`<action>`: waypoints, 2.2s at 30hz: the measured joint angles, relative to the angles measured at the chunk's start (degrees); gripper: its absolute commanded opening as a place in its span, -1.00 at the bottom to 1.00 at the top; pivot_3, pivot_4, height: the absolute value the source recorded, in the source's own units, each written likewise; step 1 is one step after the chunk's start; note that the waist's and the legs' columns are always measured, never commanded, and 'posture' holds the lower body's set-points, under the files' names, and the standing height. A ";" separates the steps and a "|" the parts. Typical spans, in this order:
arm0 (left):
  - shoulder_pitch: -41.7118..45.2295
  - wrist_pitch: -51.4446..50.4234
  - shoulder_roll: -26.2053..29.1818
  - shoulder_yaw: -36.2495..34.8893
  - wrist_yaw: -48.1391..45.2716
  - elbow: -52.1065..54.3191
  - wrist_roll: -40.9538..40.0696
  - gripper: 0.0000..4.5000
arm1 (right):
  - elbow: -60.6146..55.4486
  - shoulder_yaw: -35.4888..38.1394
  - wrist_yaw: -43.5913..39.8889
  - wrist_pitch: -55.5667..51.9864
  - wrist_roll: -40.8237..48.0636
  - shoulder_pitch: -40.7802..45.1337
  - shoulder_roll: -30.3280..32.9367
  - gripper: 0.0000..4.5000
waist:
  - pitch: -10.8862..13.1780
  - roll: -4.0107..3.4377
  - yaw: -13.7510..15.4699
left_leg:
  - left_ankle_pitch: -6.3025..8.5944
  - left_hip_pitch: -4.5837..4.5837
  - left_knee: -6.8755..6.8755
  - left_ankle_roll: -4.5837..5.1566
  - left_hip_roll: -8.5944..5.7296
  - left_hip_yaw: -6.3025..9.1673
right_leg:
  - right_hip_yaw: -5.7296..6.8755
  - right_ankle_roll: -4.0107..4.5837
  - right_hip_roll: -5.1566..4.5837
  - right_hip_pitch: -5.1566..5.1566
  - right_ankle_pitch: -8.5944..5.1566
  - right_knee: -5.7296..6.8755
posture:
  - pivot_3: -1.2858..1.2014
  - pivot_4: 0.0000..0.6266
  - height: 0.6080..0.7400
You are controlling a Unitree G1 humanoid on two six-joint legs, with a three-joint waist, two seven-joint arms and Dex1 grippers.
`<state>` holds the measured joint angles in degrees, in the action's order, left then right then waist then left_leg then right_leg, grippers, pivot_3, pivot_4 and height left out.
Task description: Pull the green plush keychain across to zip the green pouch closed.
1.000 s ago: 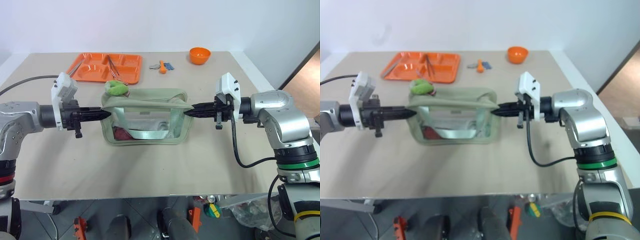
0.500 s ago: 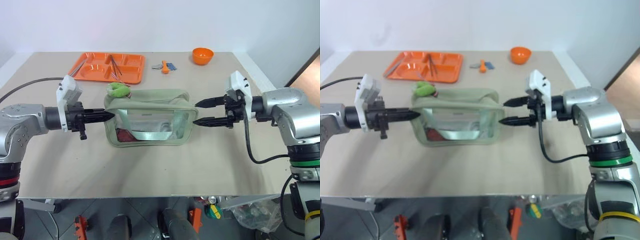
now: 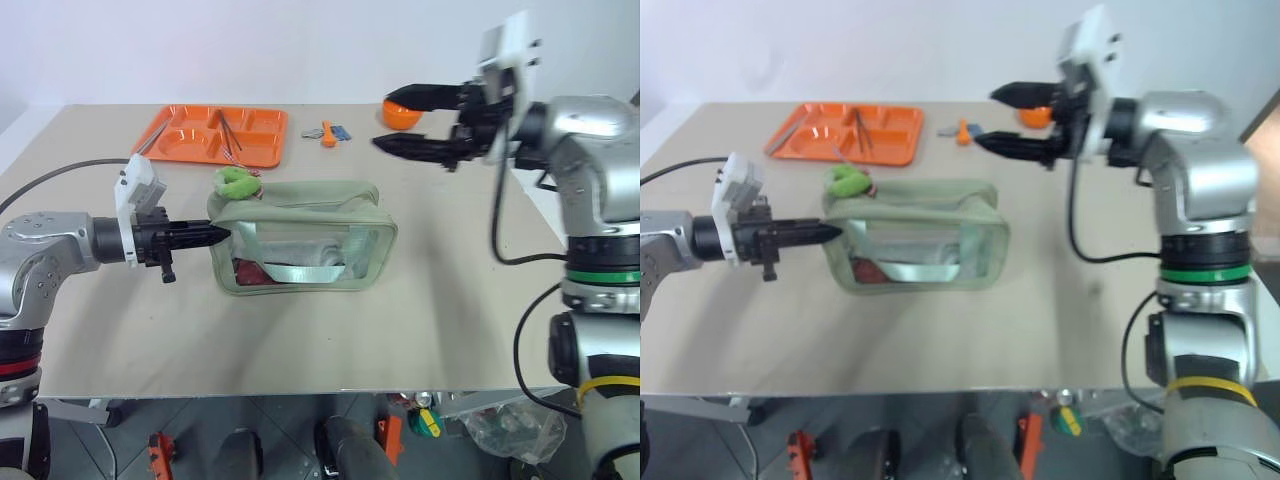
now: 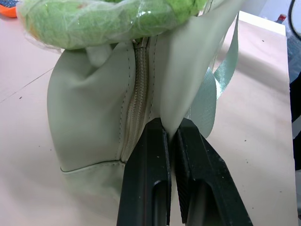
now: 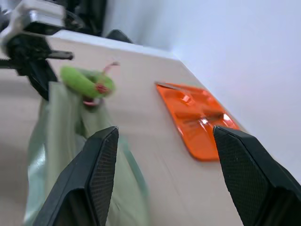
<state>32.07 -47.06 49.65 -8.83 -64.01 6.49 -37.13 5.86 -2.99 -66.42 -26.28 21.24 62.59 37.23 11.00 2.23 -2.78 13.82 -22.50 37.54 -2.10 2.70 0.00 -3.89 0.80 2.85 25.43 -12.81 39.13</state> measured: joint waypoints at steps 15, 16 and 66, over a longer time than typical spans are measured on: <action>0.14 1.19 -1.31 0.18 0.01 -0.34 0.12 -1.00 | -5.37 -12.23 1.75 8.50 -7.67 3.15 -13.73 0.47 | 0.00 0.00 0.05 | 0.00 -0.04 0.03 0.00 0.00 0.06 | 0.16 0.00 -0.05 0.00 0.01 0.00 | 0.03 -0.52 1.00; 0.14 1.19 -1.37 0.19 0.01 -0.33 0.11 -1.00 | -5.26 -12.71 1.78 8.85 -7.99 3.46 -14.59 0.47 | -0.01 0.01 0.05 | 0.00 -0.04 0.03 0.00 0.01 0.10 | 0.20 0.02 -0.05 0.00 0.01 0.00 | 0.03 -0.52 1.00; 0.14 1.98 -1.53 1.58 -0.05 -0.03 -0.03 -1.00 | 13.51 -15.03 -0.99 21.87 -16.48 6.00 -18.48 -0.98 | -0.01 0.01 0.07 | -0.01 -0.07 0.03 -0.02 -0.03 0.16 | 0.27 0.02 -0.11 -0.01 0.00 -0.01 | 0.03 -0.52 1.00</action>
<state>32.21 -45.07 48.13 -7.25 -64.06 6.47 -37.16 19.36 -18.02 -67.40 -4.41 4.76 68.59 18.75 11.00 2.24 -2.71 13.81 -22.58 37.56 -2.12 2.66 0.16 -3.62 0.82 2.74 25.42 -12.81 39.12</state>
